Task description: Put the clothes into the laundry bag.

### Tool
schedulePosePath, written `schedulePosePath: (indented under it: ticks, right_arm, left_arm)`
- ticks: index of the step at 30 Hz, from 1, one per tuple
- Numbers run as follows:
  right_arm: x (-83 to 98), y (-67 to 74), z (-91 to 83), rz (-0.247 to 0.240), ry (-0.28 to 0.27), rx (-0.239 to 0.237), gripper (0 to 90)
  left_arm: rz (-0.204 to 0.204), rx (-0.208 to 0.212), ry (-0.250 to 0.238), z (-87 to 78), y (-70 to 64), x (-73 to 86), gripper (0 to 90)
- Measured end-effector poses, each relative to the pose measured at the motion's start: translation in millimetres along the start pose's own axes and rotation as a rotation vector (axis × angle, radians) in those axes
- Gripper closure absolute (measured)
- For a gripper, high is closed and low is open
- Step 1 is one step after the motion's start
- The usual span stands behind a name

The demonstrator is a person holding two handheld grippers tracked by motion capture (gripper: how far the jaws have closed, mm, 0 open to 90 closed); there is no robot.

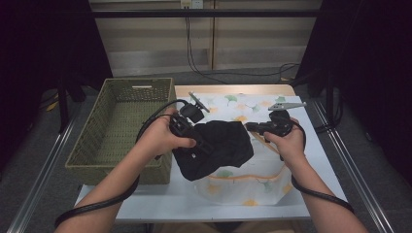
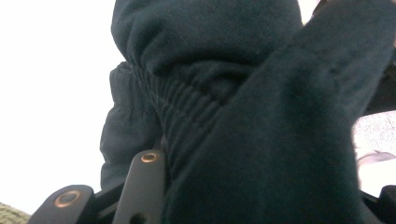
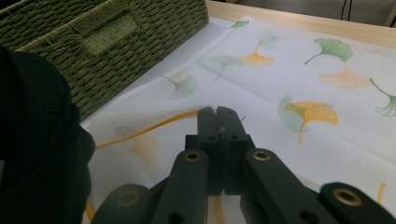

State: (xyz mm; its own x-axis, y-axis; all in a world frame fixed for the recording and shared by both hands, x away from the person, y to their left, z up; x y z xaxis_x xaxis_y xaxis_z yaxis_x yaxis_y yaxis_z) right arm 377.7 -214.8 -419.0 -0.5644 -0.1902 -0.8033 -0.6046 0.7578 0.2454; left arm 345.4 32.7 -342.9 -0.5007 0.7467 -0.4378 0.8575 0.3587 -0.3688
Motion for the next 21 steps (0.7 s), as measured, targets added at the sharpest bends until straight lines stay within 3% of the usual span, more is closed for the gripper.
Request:
schedulePosePath:
  ticks: [7,15,16,21]
  right_arm:
    - [-0.2,0.6,0.2,0.003,-0.004,0.003,90.0]
    - [-2.1,1.9,-0.6,-0.003,-0.003,0.004,90.0]
    - [-2.4,2.2,-0.4,-0.004,-0.003,0.005,90.0]
    - [-3.1,3.2,-0.5,-0.007,-0.003,0.0,90.0]
  left_arm:
    - [0.012,0.012,0.021,14.0,-2.3,-2.4,63.1]
    - [0.003,0.029,0.013,31.5,-4.6,-3.7,63.1]
    - [0.004,0.033,0.03,31.8,-4.5,-4.0,63.1]
    - [0.009,0.014,0.03,40.8,-3.5,-4.7,63.1]
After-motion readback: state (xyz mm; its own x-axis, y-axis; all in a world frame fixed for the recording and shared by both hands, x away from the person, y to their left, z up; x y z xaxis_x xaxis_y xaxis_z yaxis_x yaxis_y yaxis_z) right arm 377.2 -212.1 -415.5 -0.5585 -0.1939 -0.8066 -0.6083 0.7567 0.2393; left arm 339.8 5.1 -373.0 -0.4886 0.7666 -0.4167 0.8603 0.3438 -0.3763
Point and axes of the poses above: each handheld gripper's, and its own axes: z roughly forward along the jaws, x roughly out of its underside, y roughly to its left, the point moved 4 cm from there along z, roughly forward along the jaws, and after that the axes turned 1 degree about y, right-handed, at the moved point
